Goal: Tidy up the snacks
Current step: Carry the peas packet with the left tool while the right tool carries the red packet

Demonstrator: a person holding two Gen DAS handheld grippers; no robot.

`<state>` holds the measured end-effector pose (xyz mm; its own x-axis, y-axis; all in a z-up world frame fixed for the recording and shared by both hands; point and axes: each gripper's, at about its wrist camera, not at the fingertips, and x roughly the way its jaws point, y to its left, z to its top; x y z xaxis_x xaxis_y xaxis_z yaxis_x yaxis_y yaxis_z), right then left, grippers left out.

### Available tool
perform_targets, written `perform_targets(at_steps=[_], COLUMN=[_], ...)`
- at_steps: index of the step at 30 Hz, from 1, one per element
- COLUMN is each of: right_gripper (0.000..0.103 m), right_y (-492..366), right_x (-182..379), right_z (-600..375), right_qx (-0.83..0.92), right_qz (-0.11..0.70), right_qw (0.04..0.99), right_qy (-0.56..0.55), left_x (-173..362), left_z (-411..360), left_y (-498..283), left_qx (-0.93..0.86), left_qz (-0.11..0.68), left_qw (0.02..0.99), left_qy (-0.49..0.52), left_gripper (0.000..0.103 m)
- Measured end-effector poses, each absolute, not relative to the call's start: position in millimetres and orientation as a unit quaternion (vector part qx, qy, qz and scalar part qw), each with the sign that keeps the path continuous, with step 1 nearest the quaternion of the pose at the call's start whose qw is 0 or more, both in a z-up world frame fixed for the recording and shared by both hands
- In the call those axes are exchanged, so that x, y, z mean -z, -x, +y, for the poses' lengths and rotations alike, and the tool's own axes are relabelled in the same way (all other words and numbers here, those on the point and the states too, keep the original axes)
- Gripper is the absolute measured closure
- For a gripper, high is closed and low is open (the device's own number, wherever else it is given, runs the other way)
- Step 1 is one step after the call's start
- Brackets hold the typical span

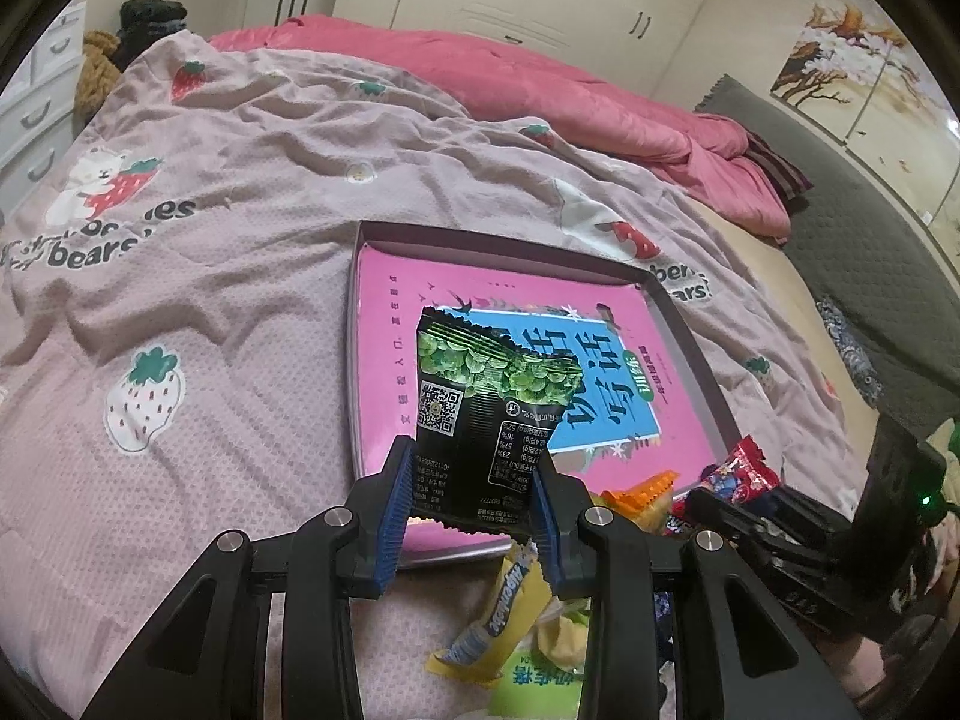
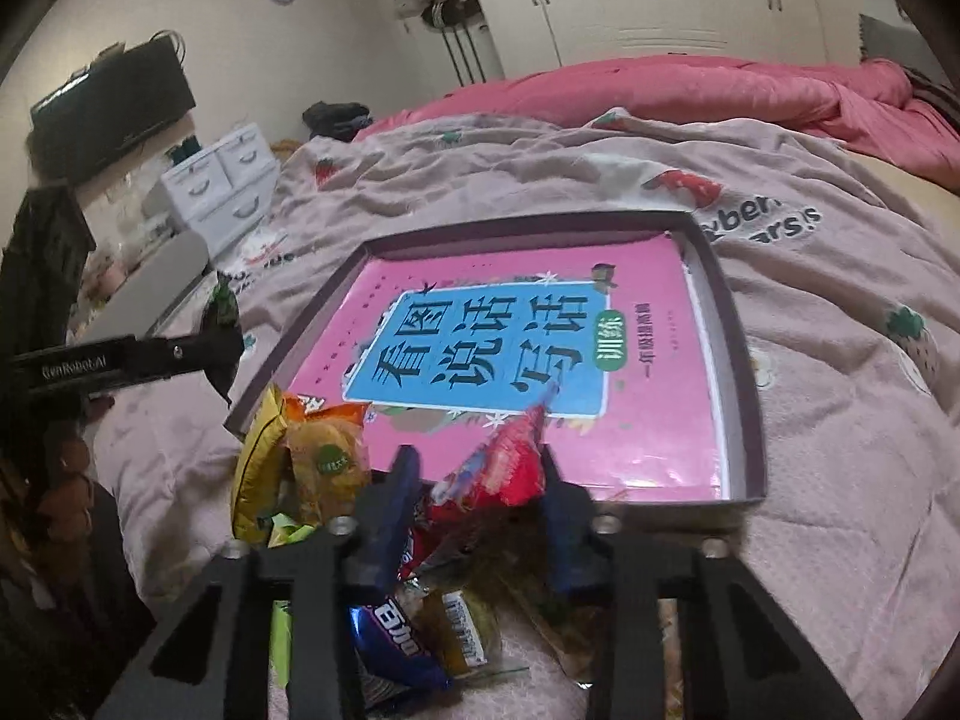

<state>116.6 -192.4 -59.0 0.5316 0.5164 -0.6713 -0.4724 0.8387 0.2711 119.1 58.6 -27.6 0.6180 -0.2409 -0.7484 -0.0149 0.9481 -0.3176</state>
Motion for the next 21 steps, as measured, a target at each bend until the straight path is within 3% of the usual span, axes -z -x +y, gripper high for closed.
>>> perform_targets(at_steps=[12, 16, 20, 21], right_gripper=[0.087, 0.087, 0.087, 0.08], right_y=[-116.3, -125.1, -130.2, -129.1], right_x=[19.5, 9.1, 21.9, 21.8], right_z=[-209.5, -217.1, -225.0, -227.0], right_qx=[-0.298, -0.295, -0.299, -0.3], right_qz=[0.315, 0.3, 0.34, 0.34], right_qw=[0.899, 0.904, 0.886, 0.885], right_qy=[-0.062, -0.07, -0.102, -0.108], left_x=[28.4, 30.1, 34.1, 34.4], left_z=[63.6, 62.0, 59.6, 59.3], left_y=[-129.4, -135.6, -137.4, -137.1], left_qx=[0.06, 0.06, 0.062, 0.063], left_qz=[0.427, 0.428, 0.433, 0.433], left_qw=[0.889, 0.888, 0.886, 0.885], left_qy=[0.156, 0.156, 0.155, 0.155], left_gripper=[0.066, 0.066, 0.066, 0.066])
